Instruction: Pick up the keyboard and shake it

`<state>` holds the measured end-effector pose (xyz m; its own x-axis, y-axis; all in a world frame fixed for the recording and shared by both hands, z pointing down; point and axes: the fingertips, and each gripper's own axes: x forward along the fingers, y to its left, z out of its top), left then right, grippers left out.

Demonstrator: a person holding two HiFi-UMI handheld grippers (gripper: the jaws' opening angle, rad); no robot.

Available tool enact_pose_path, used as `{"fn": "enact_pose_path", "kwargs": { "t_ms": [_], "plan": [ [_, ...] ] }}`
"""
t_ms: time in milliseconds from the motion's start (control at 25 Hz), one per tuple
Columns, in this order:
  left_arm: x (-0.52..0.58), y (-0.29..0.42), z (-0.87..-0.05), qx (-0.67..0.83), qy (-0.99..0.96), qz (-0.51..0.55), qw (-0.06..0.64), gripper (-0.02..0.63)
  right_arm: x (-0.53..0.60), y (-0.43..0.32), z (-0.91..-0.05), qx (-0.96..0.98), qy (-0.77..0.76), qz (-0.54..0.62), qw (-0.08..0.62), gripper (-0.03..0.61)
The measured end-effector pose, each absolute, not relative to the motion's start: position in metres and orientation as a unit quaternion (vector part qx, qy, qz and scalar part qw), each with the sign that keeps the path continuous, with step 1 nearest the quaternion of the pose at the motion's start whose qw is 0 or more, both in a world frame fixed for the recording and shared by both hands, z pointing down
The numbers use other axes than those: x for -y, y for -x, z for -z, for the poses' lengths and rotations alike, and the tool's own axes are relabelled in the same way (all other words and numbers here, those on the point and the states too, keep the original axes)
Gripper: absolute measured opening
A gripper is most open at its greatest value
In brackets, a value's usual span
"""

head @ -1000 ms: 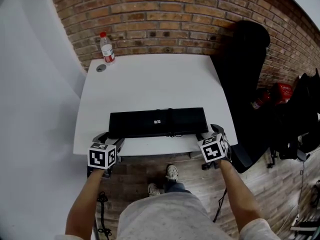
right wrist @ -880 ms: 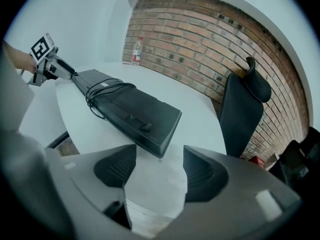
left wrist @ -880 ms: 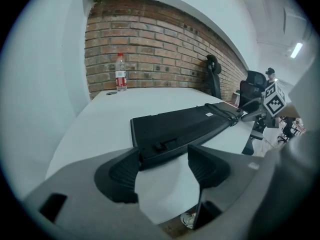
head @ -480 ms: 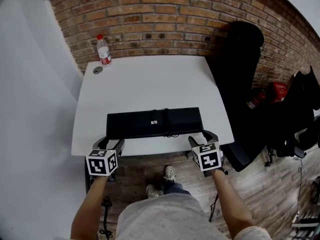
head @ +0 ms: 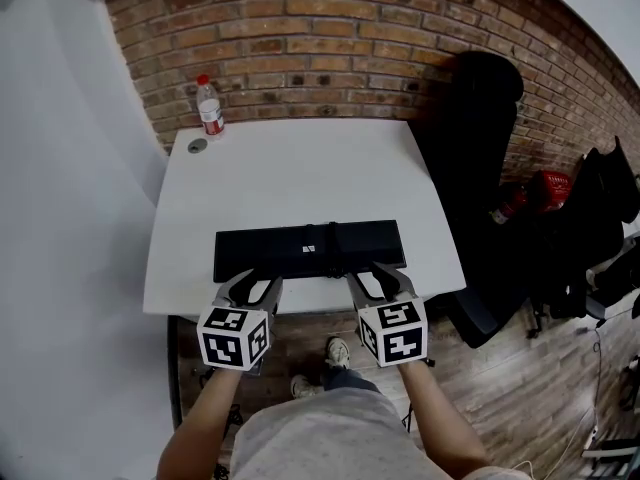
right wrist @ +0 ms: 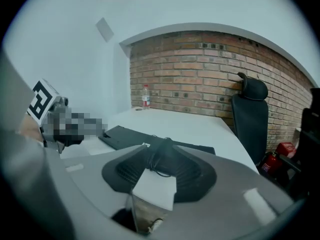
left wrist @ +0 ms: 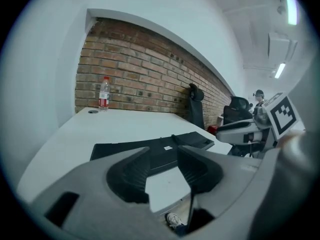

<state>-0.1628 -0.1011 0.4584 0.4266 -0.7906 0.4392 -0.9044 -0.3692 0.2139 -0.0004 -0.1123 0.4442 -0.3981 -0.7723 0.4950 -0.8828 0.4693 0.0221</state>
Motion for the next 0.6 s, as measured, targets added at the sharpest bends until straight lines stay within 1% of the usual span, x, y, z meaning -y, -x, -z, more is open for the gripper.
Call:
{"fn": "enact_pose_path", "kwargs": {
  "t_ms": [120, 240, 320, 400, 440, 600],
  "plan": [
    [0.096, 0.146, -0.447, 0.509, -0.827, -0.119, 0.207, 0.137, 0.104, 0.016, -0.431, 0.837, -0.494, -0.117, 0.205, 0.150],
    [0.092, 0.137, -0.437, 0.507, -0.832, -0.111, 0.197, 0.087, 0.098, 0.026, -0.420, 0.844, -0.488, -0.111, 0.192, 0.121],
    [0.090, 0.136, -0.432, 0.509, -0.832, -0.109, 0.192, 0.034, 0.094, 0.029, -0.413, 0.847, -0.487, -0.111, 0.184, 0.084],
    [0.089, 0.139, -0.429, 0.512, -0.831, -0.107, 0.191, -0.006, 0.091, 0.031, -0.408, 0.848, -0.486, -0.112, 0.177, 0.022],
    [0.089, 0.141, -0.429, 0.513, -0.830, -0.105, 0.192, -0.006, 0.090, 0.032, -0.407, 0.849, -0.485, -0.113, 0.175, 0.012],
    [0.087, 0.148, -0.426, 0.520, -0.826, -0.095, 0.198, -0.007, 0.088, 0.031, -0.404, 0.851, -0.483, -0.118, 0.168, 0.011]
  ]
}}
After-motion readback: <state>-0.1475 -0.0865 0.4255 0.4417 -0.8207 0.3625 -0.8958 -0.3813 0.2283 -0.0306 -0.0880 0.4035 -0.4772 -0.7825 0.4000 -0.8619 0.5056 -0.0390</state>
